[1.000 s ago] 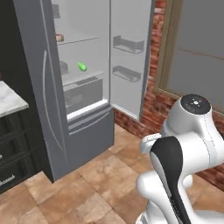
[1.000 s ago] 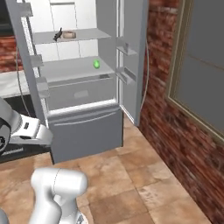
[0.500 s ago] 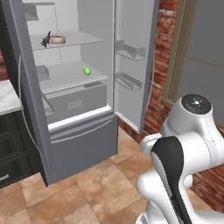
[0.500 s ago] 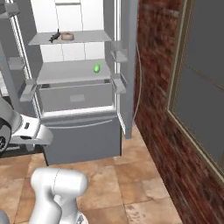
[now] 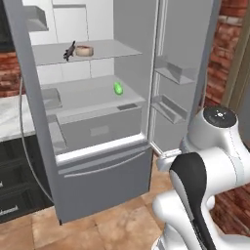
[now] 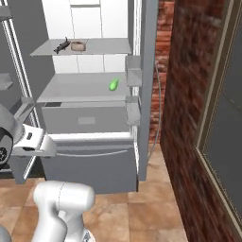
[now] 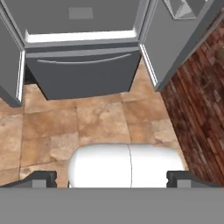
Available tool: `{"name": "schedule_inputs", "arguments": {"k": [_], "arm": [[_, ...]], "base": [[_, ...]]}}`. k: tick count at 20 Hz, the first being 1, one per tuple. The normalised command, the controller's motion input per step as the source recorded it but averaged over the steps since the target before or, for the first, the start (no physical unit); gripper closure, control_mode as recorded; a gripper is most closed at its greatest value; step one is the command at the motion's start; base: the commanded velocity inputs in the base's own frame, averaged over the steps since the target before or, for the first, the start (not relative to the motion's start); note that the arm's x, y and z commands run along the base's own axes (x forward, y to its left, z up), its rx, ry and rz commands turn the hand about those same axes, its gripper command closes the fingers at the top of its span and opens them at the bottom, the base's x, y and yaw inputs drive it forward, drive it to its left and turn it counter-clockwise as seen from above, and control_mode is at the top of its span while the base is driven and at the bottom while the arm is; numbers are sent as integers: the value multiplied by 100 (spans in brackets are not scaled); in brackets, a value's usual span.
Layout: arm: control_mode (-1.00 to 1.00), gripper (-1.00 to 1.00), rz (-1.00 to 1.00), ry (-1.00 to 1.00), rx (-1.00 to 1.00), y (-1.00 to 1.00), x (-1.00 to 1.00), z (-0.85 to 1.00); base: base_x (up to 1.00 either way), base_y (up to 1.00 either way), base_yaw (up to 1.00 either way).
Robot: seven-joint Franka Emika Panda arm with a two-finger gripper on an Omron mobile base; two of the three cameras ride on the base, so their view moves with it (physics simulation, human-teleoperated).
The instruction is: Gather the sweet potato and corn from the fridge and place them on a tray on the dining counter. Then gather the fish and steak from the fridge and place them on the other tray.
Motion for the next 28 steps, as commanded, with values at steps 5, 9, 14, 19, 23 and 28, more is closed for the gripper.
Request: {"name": "schedule_inputs", "arguments": {"k": [5, 9, 14, 19, 23, 28], "arm": [[100, -100, 0, 0, 0, 0, 0, 0], [100, -100, 0, 0, 0, 0, 0, 0], [100, -100, 0, 0, 0, 0, 0, 0], [100, -100, 0, 0, 0, 0, 0, 0], [100, -100, 0, 0, 0, 0, 0, 0], [100, -100, 0, 0, 0, 0, 0, 0]], "base": [[79, -14, 27], [70, -15, 26], [69, -16, 25], [58, -36, 27], [42, -47, 25], [42, -40, 17]]}}
